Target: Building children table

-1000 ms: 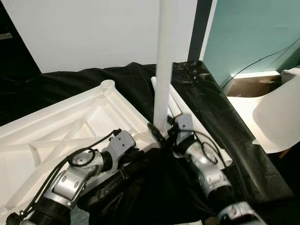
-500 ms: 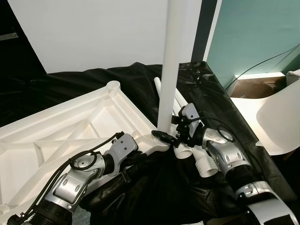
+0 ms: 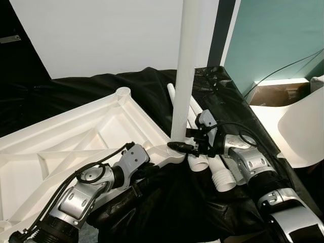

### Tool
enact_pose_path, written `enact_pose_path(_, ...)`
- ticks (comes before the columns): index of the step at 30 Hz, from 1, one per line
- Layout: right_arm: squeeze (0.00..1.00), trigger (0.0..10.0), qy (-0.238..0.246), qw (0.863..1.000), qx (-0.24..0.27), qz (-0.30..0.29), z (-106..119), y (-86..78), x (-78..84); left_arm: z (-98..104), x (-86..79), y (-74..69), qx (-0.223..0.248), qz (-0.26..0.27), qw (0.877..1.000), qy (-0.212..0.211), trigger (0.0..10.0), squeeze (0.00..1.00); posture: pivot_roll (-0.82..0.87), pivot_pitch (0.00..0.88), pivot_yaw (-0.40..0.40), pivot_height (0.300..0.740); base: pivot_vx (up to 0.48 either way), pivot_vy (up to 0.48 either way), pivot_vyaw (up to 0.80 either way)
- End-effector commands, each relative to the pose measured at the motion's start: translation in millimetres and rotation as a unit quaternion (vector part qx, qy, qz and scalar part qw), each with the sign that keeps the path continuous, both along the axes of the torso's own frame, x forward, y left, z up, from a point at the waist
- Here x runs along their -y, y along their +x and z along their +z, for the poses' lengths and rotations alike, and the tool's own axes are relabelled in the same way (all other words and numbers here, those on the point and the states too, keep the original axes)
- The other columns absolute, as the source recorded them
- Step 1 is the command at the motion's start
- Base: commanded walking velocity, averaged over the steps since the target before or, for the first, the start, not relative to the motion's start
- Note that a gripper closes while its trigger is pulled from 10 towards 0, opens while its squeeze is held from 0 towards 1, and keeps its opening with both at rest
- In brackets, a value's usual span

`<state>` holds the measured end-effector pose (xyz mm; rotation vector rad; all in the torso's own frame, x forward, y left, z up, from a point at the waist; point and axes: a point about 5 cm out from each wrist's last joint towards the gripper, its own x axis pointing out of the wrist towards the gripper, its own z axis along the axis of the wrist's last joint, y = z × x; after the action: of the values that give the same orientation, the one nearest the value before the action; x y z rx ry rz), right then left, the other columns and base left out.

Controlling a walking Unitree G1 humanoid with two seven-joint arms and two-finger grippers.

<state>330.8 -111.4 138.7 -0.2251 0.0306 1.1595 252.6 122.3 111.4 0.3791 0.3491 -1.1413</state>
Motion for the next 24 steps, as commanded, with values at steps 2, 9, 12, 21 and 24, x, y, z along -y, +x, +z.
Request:
enact_pose_path(2, 0.00, 0.0, -0.004, 1.000, -0.013, -0.015, -4, -0.6, 10.0, -21, 1.4, -14.0, -0.068, -0.045, 0.997, 0.013, 10.0, 0.00, 0.05, 0.000, 0.015, 0.740, 0.000, 0.000, 0.00)
enact_pose_path(9, 0.00, 0.0, 0.096, 0.972, 0.045, -0.210, -20, -14.8, -2.7, -19, 2.1, -12.5, -0.065, -0.043, 0.997, 0.012, 10.0, 0.00, 0.06, 0.000, 0.002, 0.740, 0.000, 0.000, 0.00)
enact_pose_path(12, 0.00, 0.0, 0.119, 0.955, 0.059, -0.267, -22, -20.5, -4.6, -19, 2.4, -12.5, -0.064, -0.041, 0.997, 0.011, 10.0, 0.00, 0.07, 0.000, 0.002, 0.740, 0.000, 0.000, 0.00)
enact_pose_path(21, 0.00, 0.0, 0.140, 0.917, 0.075, -0.365, -22, -20.1, -2.4, -17, -1.3, -13.4, -0.064, -0.039, 0.997, 0.014, 10.0, 0.00, 0.07, 0.000, 0.007, 0.740, 0.000, 0.000, 0.00)
enact_pose_path(24, 0.00, 0.4, 0.139, 0.925, 0.067, -0.348, -22, -20.0, -7.7, -17, -1.3, -13.1, -0.063, -0.038, 0.997, 0.014, 10.0, 0.00, 0.07, 0.000, 0.007, 0.740, 0.000, 0.000, 0.00)
